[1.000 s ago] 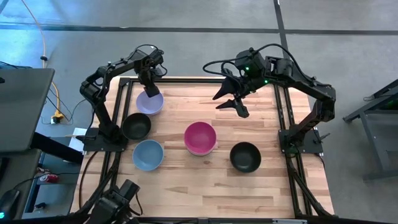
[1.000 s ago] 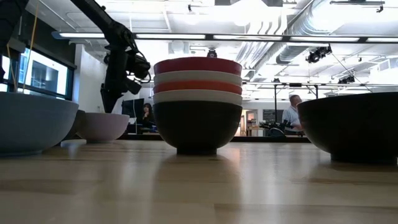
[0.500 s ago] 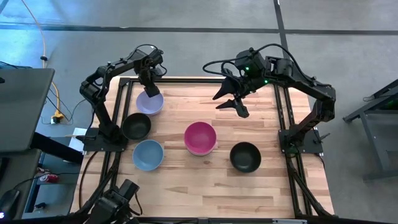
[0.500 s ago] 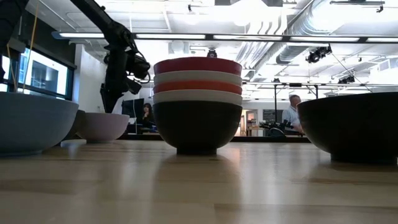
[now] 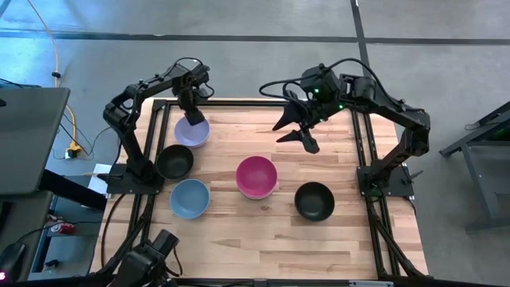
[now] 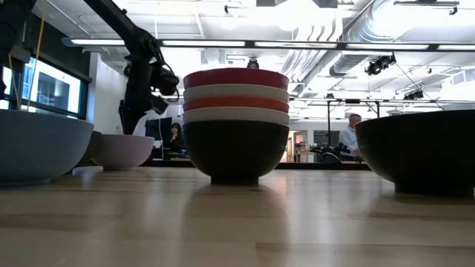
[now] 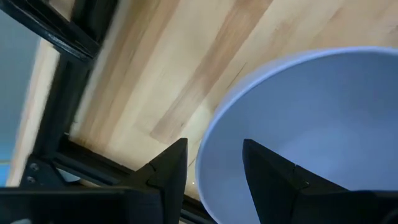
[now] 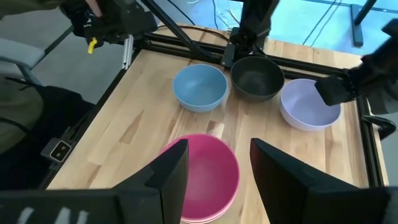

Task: Nest bowls inside each other
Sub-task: Stack the purple bowl on top of the pink bowl

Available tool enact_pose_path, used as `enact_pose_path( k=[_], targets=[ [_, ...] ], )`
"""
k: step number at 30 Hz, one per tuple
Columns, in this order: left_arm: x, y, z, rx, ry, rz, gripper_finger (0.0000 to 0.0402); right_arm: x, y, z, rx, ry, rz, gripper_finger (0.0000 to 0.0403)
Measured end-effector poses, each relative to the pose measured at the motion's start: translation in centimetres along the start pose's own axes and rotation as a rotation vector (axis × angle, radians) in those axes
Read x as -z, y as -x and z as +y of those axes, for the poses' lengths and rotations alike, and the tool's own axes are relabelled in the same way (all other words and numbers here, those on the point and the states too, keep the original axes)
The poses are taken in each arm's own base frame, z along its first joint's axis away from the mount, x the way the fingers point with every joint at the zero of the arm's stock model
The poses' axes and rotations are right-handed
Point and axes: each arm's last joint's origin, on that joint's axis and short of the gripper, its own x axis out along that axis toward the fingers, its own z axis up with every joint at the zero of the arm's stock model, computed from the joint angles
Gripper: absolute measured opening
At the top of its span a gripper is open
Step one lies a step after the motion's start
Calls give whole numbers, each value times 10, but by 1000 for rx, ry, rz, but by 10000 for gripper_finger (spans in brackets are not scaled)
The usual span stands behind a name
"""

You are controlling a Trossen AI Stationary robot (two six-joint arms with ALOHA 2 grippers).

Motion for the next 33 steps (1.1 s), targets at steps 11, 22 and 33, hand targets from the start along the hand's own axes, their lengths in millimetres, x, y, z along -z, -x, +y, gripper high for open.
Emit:
enact_pose_path(
  k=[11,22,33],
  targets=[
    [-7,-16,3,13,11,60,142,1,-1,4,-15,4,15,165],
    [-8,-6,4,14,13,13,130,1,-1,3,-14,28,16,165],
    [-7,-6,4,37,11,2,66,2,-2,3,-18,10,31,165]
  ],
)
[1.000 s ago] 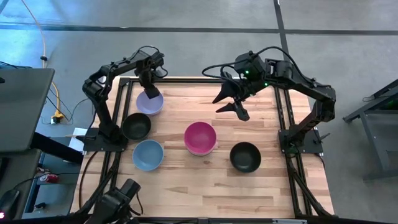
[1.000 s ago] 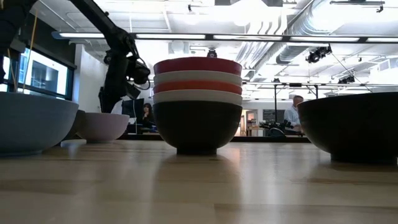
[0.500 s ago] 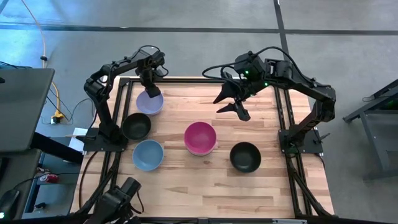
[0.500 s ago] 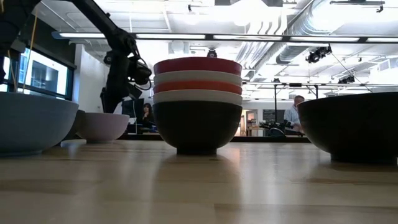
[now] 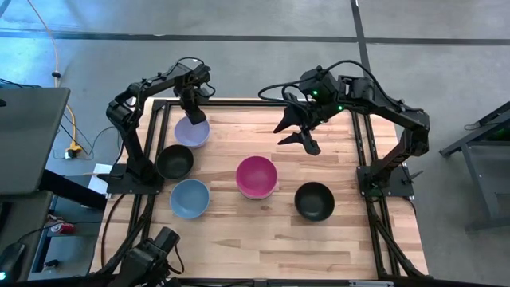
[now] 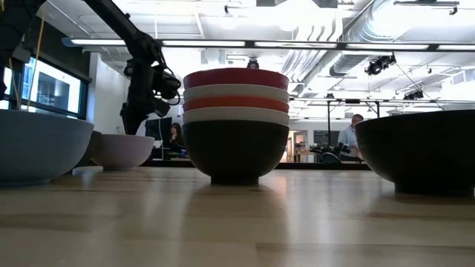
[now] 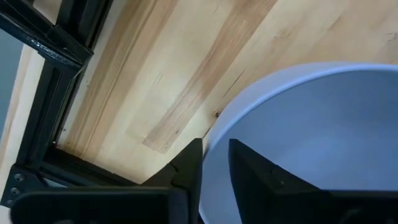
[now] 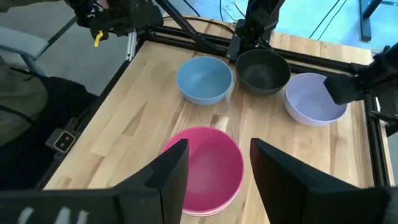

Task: Nest bowls inside each other
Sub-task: Stack the purple bowl on top of the pink bowl

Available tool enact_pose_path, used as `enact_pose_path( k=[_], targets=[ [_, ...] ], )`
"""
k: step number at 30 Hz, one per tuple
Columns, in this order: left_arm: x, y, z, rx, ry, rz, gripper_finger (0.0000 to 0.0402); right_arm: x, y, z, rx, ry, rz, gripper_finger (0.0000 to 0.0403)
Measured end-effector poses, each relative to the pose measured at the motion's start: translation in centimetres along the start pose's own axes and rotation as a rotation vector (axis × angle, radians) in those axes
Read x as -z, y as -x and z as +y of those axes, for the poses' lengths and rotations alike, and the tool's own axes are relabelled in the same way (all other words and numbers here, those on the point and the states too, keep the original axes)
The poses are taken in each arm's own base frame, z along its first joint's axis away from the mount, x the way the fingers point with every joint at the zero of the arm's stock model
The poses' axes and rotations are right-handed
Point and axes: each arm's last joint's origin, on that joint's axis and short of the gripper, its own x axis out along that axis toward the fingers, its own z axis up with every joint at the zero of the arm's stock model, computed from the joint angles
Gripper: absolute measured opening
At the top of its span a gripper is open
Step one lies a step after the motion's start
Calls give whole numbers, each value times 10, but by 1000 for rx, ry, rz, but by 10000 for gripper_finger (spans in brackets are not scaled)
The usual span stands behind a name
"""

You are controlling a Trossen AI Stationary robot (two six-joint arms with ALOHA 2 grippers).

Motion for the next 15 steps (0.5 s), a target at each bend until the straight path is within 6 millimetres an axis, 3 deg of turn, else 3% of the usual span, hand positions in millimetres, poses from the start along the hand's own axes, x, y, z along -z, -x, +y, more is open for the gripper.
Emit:
enact_pose_path(
  k=[9,15],
  targets=[
    [1,-4,0,-9,-1,12,62,0,0,0,0,0,1,165],
    [1,-11,0,28,11,29,9,1,0,0,-2,-3,7,165]
  ],
)
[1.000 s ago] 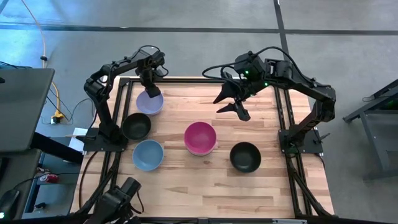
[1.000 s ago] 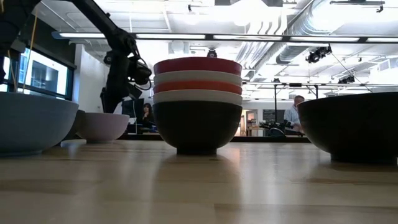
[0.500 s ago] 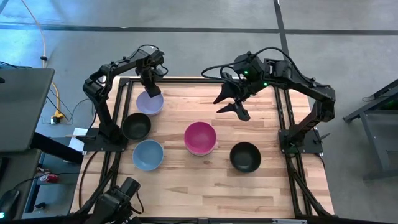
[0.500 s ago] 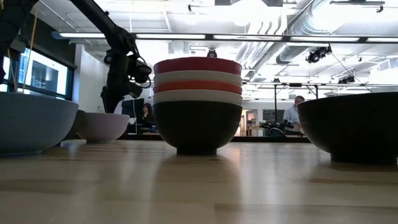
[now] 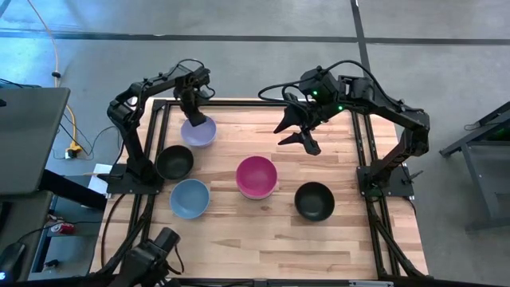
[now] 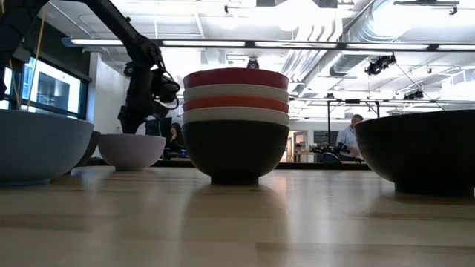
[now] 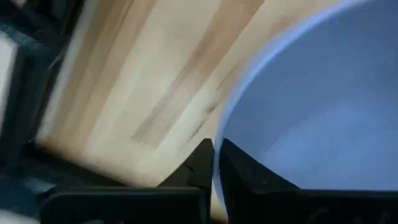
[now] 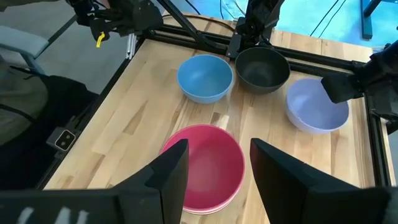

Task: Nest bowls inside each other
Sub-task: Stack the purple bowl on top of the pink bowl

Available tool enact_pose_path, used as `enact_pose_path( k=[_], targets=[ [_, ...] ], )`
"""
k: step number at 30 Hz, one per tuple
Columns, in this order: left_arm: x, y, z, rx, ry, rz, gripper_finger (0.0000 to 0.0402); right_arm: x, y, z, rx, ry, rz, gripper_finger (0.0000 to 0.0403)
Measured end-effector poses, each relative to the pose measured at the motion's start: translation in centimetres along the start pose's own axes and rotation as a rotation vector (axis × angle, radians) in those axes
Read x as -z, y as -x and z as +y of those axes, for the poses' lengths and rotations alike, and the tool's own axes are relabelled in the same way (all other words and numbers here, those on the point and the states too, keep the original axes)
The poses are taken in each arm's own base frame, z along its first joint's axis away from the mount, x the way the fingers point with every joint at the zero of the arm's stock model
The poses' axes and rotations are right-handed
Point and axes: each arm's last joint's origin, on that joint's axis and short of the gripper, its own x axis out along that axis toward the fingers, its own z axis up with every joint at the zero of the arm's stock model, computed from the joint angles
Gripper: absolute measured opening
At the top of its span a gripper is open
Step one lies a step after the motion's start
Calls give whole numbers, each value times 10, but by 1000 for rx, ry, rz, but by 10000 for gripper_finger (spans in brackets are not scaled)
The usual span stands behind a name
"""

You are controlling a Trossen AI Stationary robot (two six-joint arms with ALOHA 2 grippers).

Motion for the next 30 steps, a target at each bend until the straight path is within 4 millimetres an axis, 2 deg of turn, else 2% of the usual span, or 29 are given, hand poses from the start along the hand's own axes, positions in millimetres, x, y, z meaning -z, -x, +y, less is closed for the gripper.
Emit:
enact_pose_path(
  k=[8,11,17,24,27,30],
  targets=[
    [2,1,0,73,15,-15,3,0,0,0,0,4,0,165],
    [3,11,-2,109,23,-4,2,0,0,0,1,11,0,165],
    [0,50,-9,131,46,-9,1,2,0,0,-1,8,16,165],
    [-10,107,-42,121,-11,-96,1,11,5,-3,92,-22,124,165],
    [-16,131,-62,140,-70,-197,0,13,17,-2,94,4,104,165],
    [-18,153,-84,160,-129,-283,0,12,38,4,66,50,36,165]
  ],
)
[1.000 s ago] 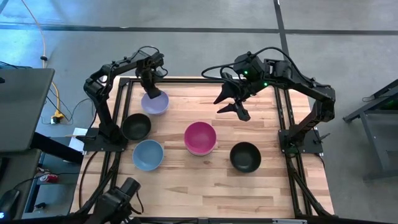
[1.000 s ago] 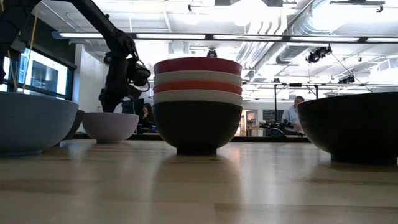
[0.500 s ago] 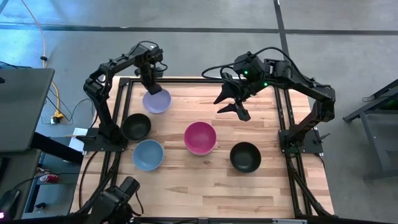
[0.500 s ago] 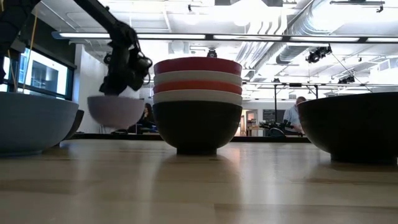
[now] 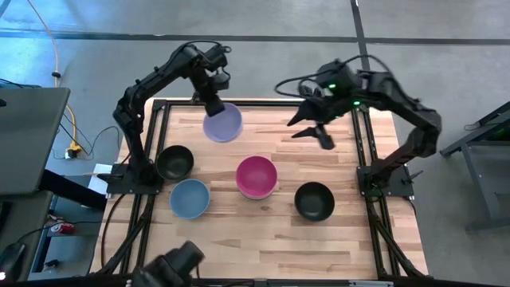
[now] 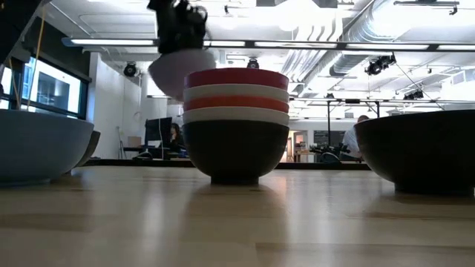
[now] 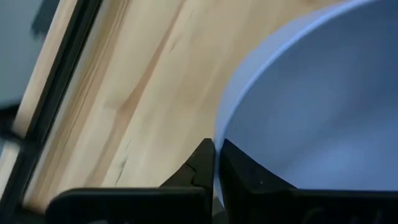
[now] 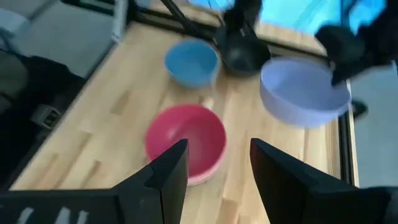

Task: Nest bowls inside each other
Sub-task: Stack the purple bowl on top of the pink bowl

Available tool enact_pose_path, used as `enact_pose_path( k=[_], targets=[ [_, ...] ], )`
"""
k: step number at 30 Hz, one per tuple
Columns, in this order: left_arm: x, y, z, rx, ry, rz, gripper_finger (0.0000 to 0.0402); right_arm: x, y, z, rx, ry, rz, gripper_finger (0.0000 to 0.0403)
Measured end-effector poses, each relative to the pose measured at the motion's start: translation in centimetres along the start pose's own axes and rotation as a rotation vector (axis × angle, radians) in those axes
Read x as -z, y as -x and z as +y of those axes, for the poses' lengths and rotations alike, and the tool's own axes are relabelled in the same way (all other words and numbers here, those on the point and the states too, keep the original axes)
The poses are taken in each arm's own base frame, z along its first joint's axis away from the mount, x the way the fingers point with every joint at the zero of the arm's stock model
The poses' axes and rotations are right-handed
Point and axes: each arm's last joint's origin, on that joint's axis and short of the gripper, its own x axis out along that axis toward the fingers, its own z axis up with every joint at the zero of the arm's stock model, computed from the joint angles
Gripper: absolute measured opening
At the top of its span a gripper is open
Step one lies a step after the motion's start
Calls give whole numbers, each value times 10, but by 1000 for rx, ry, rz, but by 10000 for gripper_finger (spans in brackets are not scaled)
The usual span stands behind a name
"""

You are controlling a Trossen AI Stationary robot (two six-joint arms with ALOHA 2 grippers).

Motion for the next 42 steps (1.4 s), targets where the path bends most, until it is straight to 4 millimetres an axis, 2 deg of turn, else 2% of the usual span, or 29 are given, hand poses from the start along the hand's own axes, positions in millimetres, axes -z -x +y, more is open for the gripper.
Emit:
enact_pose_path(
  k=[8,13,18,23,30,33,39,42],
  targets=[
    [-13,23,-53,44,-85,-109,0,5,68,27,29,73,-172,165],
    [-15,20,-79,68,-118,-103,0,11,102,46,63,88,-246,165],
    [-15,16,-101,84,-139,-88,0,17,123,59,90,80,-293,165],
    [-19,7,-121,97,-165,-79,0,21,133,63,154,37,-296,165],
    [-35,-18,-145,115,-210,-39,0,21,132,62,159,22,-291,165],
    [-47,-29,-154,117,-236,-19,0,20,130,61,157,19,-286,165],
    [-70,-42,-167,120,-292,-30,0,22,127,60,143,3,-250,165],
    [-70,-52,-169,114,-307,5,0,23,126,61,139,0,-242,165]
  ],
)
